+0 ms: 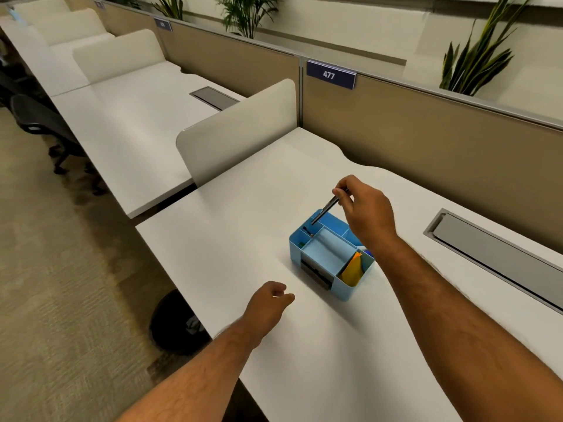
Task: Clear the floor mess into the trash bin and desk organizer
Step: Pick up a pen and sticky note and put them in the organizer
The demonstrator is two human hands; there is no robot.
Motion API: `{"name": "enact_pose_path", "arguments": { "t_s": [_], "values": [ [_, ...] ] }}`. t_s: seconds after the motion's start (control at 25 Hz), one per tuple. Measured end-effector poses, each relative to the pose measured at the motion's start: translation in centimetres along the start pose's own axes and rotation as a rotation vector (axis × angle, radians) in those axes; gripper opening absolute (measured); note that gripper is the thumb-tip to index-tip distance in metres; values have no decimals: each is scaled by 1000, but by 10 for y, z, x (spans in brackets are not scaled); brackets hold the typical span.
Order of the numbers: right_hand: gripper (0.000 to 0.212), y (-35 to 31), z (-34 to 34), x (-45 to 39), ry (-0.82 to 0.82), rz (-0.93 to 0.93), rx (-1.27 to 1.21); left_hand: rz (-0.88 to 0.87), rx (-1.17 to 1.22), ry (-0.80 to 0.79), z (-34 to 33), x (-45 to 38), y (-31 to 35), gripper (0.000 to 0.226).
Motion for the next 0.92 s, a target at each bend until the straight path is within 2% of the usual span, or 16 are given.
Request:
{"name": "enact_pose_path", "arguments": {
  "t_s": [0.12,0.2,0.28,0.36,0.44,0.52,0.56,0.64,0.72,0.8,0.92],
  "values": [
    [12,-10,-41,-2,-153,124,117,-15,23,-9,4,2,-1,32],
    [7,-8,-75,7,-332,165,203,-23,40,-12,5,1,-1,30],
    [5,1,-102,19,-519,141,288,-33,50,-17,6,2,0,29],
    [6,8,-109,22,-588,68,275,-45,55,-26,8,3,0,27],
    [33,13,-94,20,-507,-58,172,-61,59,-31,11,5,1,25],
    [58,15,-56,23,-279,-245,45,-69,72,-32,13,8,2,23],
    [60,14,-34,32,-122,-351,-44,-73,80,-32,14,9,3,23],
    [48,10,-8,65,198,-540,-342,-88,110,-42,15,14,5,20],
    [32,3,-17,105,392,-778,-690,-124,165,-81,12,23,10,18],
    [21,-13,-52,137,341,-981,-897,-184,232,-122,10,35,18,15],
    [18,-44,-89,163,179,-995,-886,-281,312,-163,11,54,31,14]
  ]
}}
Point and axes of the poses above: each hand's wrist, its own x-axis away from the middle knuckle, its own z-axis out of the back of the hand, y = z × x, the point moved 10 cm from there along -x, towards the middle knuckle, and after that the axes turned 8 degrees about z, right-handed, at the moved point
